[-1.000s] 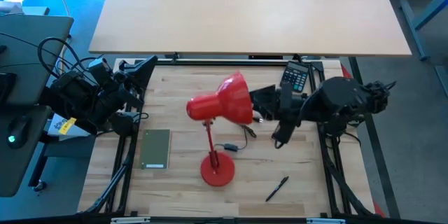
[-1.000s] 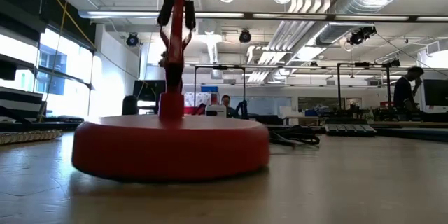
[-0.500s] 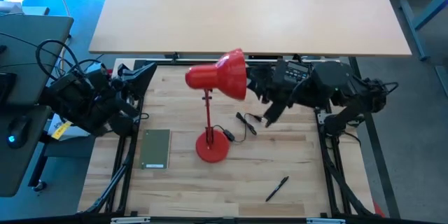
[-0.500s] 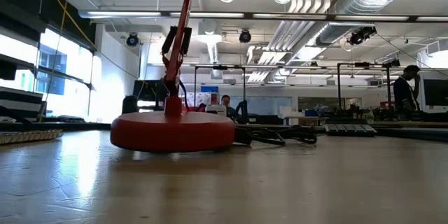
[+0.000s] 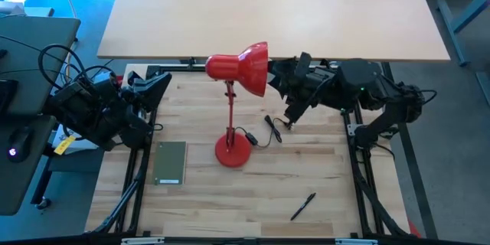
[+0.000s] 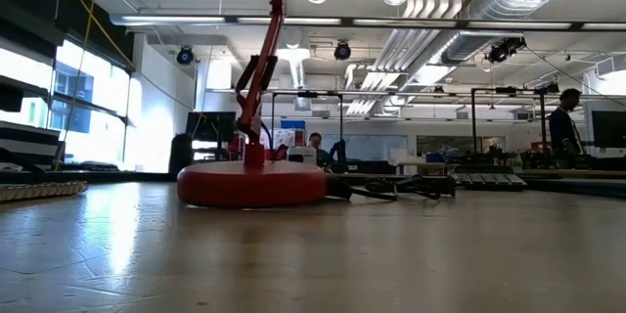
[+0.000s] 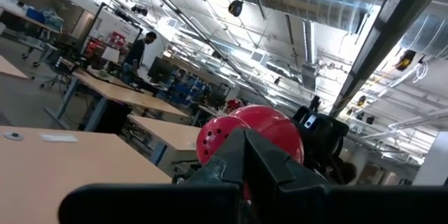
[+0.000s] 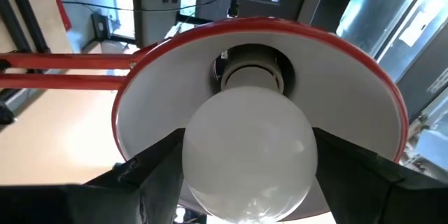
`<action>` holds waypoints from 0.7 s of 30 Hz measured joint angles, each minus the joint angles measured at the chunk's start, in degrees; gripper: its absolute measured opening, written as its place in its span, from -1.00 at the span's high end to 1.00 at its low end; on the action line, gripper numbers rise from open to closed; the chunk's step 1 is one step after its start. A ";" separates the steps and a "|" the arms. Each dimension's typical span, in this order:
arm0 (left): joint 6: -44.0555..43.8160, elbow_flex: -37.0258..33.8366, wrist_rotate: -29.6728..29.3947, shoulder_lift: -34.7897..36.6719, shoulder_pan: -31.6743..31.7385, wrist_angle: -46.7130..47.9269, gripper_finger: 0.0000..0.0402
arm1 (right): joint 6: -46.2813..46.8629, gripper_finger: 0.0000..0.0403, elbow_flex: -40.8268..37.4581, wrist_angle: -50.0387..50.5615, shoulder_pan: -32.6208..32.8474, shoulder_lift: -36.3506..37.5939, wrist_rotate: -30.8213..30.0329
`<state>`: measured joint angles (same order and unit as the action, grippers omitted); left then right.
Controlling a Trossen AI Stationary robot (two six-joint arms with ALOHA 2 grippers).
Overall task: Screw lightbulb
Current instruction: Insert the white lightbulb into the red lamp
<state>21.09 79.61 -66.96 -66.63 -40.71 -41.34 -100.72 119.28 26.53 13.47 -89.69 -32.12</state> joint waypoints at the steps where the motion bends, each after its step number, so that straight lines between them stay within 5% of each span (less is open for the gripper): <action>1: 0.33 0.00 0.00 0.02 0.00 -0.01 1.00 | 0.42 -0.36 0.01 0.34 0.00 0.00 0.02; 21: 0.63 0.00 0.04 0.25 0.00 -0.04 1.00 | -0.25 -0.36 0.17 5.77 2.29 -0.09 1.92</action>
<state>21.72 79.61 -66.92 -66.38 -40.71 -41.38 -100.97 119.46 32.30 15.77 -89.78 -30.20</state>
